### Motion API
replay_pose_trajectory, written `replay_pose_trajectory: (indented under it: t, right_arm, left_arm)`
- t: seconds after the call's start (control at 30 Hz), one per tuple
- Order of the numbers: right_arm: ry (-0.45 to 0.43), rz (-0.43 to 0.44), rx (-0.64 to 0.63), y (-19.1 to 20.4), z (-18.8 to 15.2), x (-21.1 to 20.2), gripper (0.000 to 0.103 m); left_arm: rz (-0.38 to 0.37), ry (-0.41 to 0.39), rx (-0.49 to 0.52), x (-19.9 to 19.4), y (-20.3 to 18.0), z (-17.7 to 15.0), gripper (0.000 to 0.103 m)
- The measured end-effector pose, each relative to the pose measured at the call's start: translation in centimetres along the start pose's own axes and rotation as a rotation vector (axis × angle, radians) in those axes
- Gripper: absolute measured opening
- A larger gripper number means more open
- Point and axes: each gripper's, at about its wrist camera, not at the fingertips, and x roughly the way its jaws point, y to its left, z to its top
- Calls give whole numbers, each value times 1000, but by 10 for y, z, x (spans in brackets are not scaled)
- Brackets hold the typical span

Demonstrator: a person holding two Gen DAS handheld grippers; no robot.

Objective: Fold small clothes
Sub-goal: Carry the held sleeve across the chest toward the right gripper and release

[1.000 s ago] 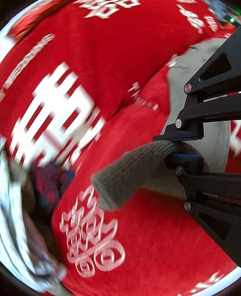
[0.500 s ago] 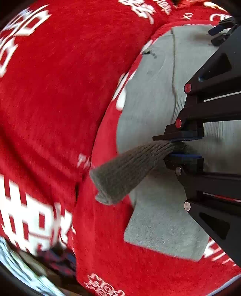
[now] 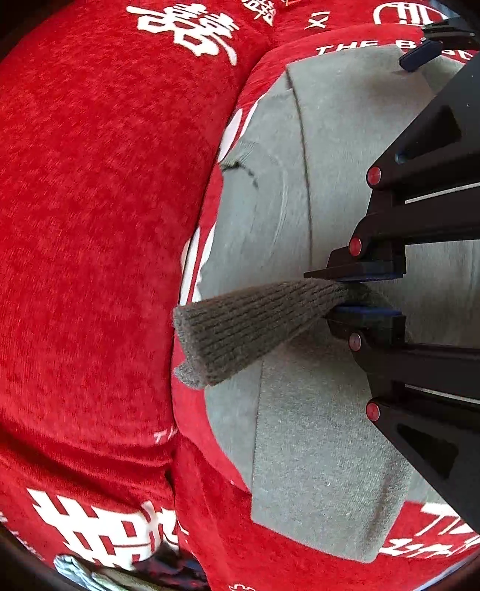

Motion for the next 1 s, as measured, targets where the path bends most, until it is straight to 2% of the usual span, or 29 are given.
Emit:
replay_pose_trajectory:
  t: [0.27, 0.47, 0.67, 0.77, 1.0]
  right_arm:
    - [-20, 61, 29, -15, -9, -2, 81]
    - [-38, 62, 18, -12, -11, -1, 81]
    - [-35, 86, 35, -15, -13, -5, 81]
    - [-4, 90, 36, -16, -21, -7, 81]
    - [-22, 98, 39, -21, -38, -21, 81]
  left_arm:
    - [-12, 3, 72, 2, -46, -6, 11]
    - [-30, -8, 120, -4, -75, -7, 11]
    - [-65, -21, 192, -16, -103, -7, 11]
    - [-85, -25, 230, -20, -115, -9, 11]
    - [-142, -19, 328, -23, -153, -18, 11]
